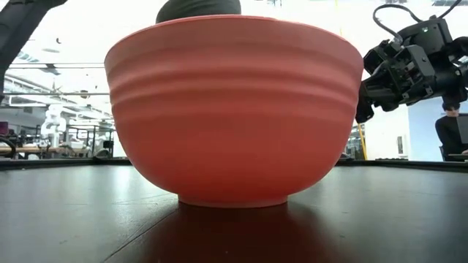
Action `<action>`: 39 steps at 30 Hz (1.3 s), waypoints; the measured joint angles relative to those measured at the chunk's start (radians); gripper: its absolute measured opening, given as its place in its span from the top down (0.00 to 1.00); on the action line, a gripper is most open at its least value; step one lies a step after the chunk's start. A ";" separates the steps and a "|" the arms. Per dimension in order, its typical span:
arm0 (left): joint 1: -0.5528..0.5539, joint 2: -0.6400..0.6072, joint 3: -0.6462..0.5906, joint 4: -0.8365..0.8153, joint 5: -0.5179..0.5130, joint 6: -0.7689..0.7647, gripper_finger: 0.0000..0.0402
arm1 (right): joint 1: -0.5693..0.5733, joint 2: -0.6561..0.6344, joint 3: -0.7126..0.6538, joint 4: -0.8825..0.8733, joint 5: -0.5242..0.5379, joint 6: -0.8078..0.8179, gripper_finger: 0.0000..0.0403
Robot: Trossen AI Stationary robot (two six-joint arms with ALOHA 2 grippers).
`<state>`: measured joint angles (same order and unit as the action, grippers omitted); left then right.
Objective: Nest bowls inside each other
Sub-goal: Stack the black bowl on top of the blue bowl
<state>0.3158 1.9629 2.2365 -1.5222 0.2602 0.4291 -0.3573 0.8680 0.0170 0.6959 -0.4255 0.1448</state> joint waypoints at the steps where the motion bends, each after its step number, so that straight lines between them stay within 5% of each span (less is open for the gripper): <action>1: -0.002 0.015 0.032 0.002 0.001 0.000 0.99 | 0.000 0.000 0.000 -0.004 0.000 0.000 0.46; 5: -0.011 0.055 0.119 0.003 0.016 0.008 0.99 | 0.000 0.000 0.000 -0.007 0.000 0.000 0.46; 39: -0.076 0.260 0.116 -0.026 -0.031 0.000 0.99 | 0.001 0.004 0.000 0.025 0.004 0.004 0.46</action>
<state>0.2402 2.2227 2.3524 -1.5479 0.2290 0.4286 -0.3565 0.8719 0.0170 0.7212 -0.4217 0.1487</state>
